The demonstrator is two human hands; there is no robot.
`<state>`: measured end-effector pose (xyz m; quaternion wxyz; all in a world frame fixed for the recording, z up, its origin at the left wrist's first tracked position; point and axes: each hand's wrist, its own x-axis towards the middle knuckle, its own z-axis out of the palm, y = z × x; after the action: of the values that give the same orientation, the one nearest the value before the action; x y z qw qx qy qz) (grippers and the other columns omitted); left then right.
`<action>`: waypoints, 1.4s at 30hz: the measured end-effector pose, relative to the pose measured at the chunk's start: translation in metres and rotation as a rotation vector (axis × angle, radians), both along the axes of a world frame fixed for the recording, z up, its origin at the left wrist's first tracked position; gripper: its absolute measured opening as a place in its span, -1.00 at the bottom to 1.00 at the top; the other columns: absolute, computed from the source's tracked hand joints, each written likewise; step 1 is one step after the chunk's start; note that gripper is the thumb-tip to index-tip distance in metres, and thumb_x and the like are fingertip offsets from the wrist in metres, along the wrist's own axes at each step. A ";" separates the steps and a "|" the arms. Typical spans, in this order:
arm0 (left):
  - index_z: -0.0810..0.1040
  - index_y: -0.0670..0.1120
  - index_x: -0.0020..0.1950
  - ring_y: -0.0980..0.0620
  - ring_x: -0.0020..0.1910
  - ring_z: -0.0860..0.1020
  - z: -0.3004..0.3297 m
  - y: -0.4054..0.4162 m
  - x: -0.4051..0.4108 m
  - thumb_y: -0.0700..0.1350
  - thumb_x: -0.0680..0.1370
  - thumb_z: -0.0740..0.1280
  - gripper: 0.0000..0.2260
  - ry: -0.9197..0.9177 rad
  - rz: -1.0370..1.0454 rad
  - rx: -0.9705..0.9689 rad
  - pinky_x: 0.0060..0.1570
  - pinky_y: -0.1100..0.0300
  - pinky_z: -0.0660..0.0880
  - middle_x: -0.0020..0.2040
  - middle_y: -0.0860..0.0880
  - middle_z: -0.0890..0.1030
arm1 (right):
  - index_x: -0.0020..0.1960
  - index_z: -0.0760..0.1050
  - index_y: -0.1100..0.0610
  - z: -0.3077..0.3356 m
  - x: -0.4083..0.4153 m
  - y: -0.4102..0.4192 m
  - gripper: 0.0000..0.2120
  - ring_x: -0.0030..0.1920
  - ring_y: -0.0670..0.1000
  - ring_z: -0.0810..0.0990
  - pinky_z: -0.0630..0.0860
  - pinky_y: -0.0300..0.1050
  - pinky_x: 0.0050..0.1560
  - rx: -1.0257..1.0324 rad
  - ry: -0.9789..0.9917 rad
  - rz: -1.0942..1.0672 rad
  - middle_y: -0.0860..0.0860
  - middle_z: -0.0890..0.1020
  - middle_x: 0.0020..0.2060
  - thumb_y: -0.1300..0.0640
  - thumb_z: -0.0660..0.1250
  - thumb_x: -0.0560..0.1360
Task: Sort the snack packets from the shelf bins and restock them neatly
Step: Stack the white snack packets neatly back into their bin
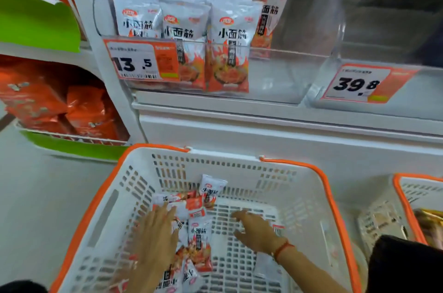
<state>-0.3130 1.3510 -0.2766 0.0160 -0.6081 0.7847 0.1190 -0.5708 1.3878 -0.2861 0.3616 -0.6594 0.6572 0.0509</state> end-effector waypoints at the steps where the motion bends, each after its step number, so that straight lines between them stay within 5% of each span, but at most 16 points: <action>1: 0.40 -0.05 0.46 -0.12 0.51 0.22 -0.013 0.007 0.006 0.08 0.58 0.23 -0.54 -0.021 -0.004 -0.007 0.42 -0.09 0.26 0.52 -0.08 0.26 | 0.54 0.14 0.06 -0.014 0.011 0.005 -0.46 0.40 0.09 0.36 0.32 0.00 0.36 0.034 -0.035 -0.012 0.07 0.33 0.45 -0.01 0.21 0.62; 5: 0.23 0.04 0.54 -0.05 0.55 -0.21 -0.022 0.018 0.008 0.12 0.66 0.05 -0.54 -0.014 0.008 0.170 0.47 0.06 0.03 0.59 -0.08 -0.04 | 0.58 -0.05 0.11 -0.047 0.062 0.001 -0.32 0.52 0.13 0.12 0.14 0.04 0.48 0.021 -0.097 0.046 0.08 0.09 0.56 -0.01 0.22 0.61; 8: 0.33 0.12 0.47 -0.10 0.55 -0.07 -0.018 0.009 0.007 0.15 0.63 0.12 -0.59 -0.036 0.012 0.204 0.43 0.02 0.23 0.58 -0.03 0.04 | 0.58 -0.17 0.14 -0.057 0.085 -0.012 -0.10 0.54 0.18 0.01 0.06 0.12 0.50 -0.060 0.055 0.044 0.13 -0.02 0.56 -0.09 0.34 0.51; 11: 0.51 0.10 0.32 -0.09 0.46 0.11 -0.021 0.004 0.009 0.15 0.57 0.25 -0.65 -0.033 0.025 0.181 0.37 0.00 0.29 0.48 -0.04 0.25 | 0.54 0.00 0.20 -0.060 0.088 -0.021 -0.04 0.47 0.18 0.17 0.15 0.08 0.46 -0.087 0.137 0.021 0.16 0.21 0.48 -0.12 0.47 0.39; 14: 0.51 0.10 0.30 -0.06 0.44 0.17 -0.014 0.002 0.000 0.13 0.55 0.29 -0.66 -0.093 0.065 0.162 0.39 0.04 0.18 0.42 -0.01 0.31 | 0.45 0.23 0.17 -0.053 0.077 -0.021 -0.23 0.35 0.12 0.33 0.30 -0.01 0.33 -0.083 0.028 -0.062 0.10 0.36 0.36 -0.07 0.48 0.39; 17: 0.43 0.10 0.37 -0.02 0.45 0.18 0.000 -0.005 -0.016 0.14 0.53 0.31 -0.58 -0.103 0.114 0.168 0.39 0.08 0.15 0.41 0.03 0.32 | 0.15 0.45 0.11 -0.040 0.049 -0.014 -0.79 0.01 0.06 0.52 0.48 0.01 0.11 -0.063 -0.186 -0.218 0.06 0.54 0.06 0.05 0.31 0.56; 18: 0.41 0.09 0.39 -0.02 0.46 0.17 0.006 -0.007 -0.020 0.16 0.51 0.33 -0.53 -0.041 0.125 0.195 0.40 0.07 0.15 0.43 0.03 0.32 | 0.02 0.44 0.05 -0.034 0.038 -0.010 -0.95 -0.14 0.01 0.52 0.51 0.08 0.06 -0.058 -0.266 -0.260 -0.03 0.55 -0.10 0.09 0.28 0.59; 20: 0.34 0.05 0.47 -0.02 0.48 0.19 0.021 -0.014 -0.032 0.22 0.47 0.38 -0.38 0.196 0.110 0.370 0.42 0.05 0.18 0.49 0.03 0.28 | -0.15 0.41 -0.05 -0.015 0.017 -0.005 -0.84 -0.28 -0.06 0.49 0.54 0.13 -0.04 -0.091 -0.393 -0.312 -0.14 0.46 -0.27 0.12 0.30 0.58; 23: 0.20 0.05 0.53 0.05 0.44 0.30 0.041 -0.018 -0.046 0.24 0.43 0.42 -0.24 0.558 0.037 0.836 0.38 0.16 0.24 0.48 0.10 0.28 | -0.18 0.53 0.05 0.023 0.001 -0.007 -0.87 -0.33 0.01 0.45 0.43 0.00 -0.28 -0.125 -0.609 -0.352 0.15 0.53 -0.33 0.12 0.36 0.55; 25: 0.36 0.10 0.43 0.15 0.28 0.48 0.050 -0.018 -0.046 0.29 0.38 0.42 -0.32 0.706 0.021 0.891 0.32 0.16 0.38 0.37 0.12 0.46 | -0.09 0.60 0.11 0.049 0.000 -0.012 -0.94 -0.27 -0.02 0.57 0.48 -0.16 -0.23 -0.084 -0.806 -0.403 0.04 0.65 -0.27 0.18 0.36 0.54; 28: 0.58 0.03 0.19 0.21 -0.05 0.62 0.067 -0.015 -0.034 0.19 0.47 0.38 -0.63 0.774 0.073 0.764 -0.01 0.35 0.52 0.08 0.01 0.67 | 0.09 0.58 0.26 0.074 0.009 -0.016 -0.84 -0.12 -0.05 0.66 0.56 -0.22 -0.05 -0.070 -0.998 -0.468 0.00 0.70 -0.14 0.25 0.38 0.52; 30: 0.62 -0.03 0.10 0.15 -0.13 0.63 0.076 -0.015 -0.021 0.11 0.52 0.36 -0.73 0.765 0.114 0.702 -0.08 0.35 0.50 -0.01 -0.03 0.69 | 0.17 0.55 0.24 0.076 0.021 -0.011 -0.75 -0.18 -0.09 0.66 0.58 -0.21 -0.07 -0.082 -0.948 -0.498 0.03 0.69 -0.18 0.26 0.40 0.49; 32: 0.62 -0.06 0.14 0.07 -0.05 0.63 0.079 -0.010 -0.010 0.07 0.55 0.35 -0.73 0.790 0.196 0.608 0.11 0.16 0.52 0.01 -0.03 0.68 | 0.18 0.51 0.20 0.068 0.032 0.000 -0.72 -0.15 -0.06 0.67 0.61 -0.13 0.00 -0.083 -0.759 -0.445 0.07 0.68 -0.14 0.24 0.43 0.48; 38: 0.46 -0.05 0.35 0.06 0.11 0.48 0.089 0.001 -0.002 0.01 0.62 0.26 -0.68 0.896 0.371 0.445 0.10 0.20 0.32 0.16 0.03 0.53 | 0.29 0.48 0.05 0.046 0.080 0.047 -0.53 0.17 0.00 0.49 0.40 -0.05 0.28 0.451 -0.218 0.363 -0.01 0.52 0.24 -0.22 0.28 0.53; 42: 0.26 -0.07 0.50 -0.08 0.39 0.38 0.088 -0.001 -0.005 0.08 0.61 0.26 -0.49 0.936 0.431 0.544 0.30 0.05 0.31 0.44 -0.06 0.39 | 0.20 0.55 0.20 0.037 0.085 0.055 -0.60 0.09 0.11 0.54 0.44 -0.06 0.14 0.349 -0.203 0.362 0.12 0.59 0.13 -0.10 0.23 0.60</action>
<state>-0.3184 1.3499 -0.1884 -0.2015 -0.6108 0.5080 0.5729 -0.4861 1.4423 -0.2493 0.5188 -0.6955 0.4703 0.1611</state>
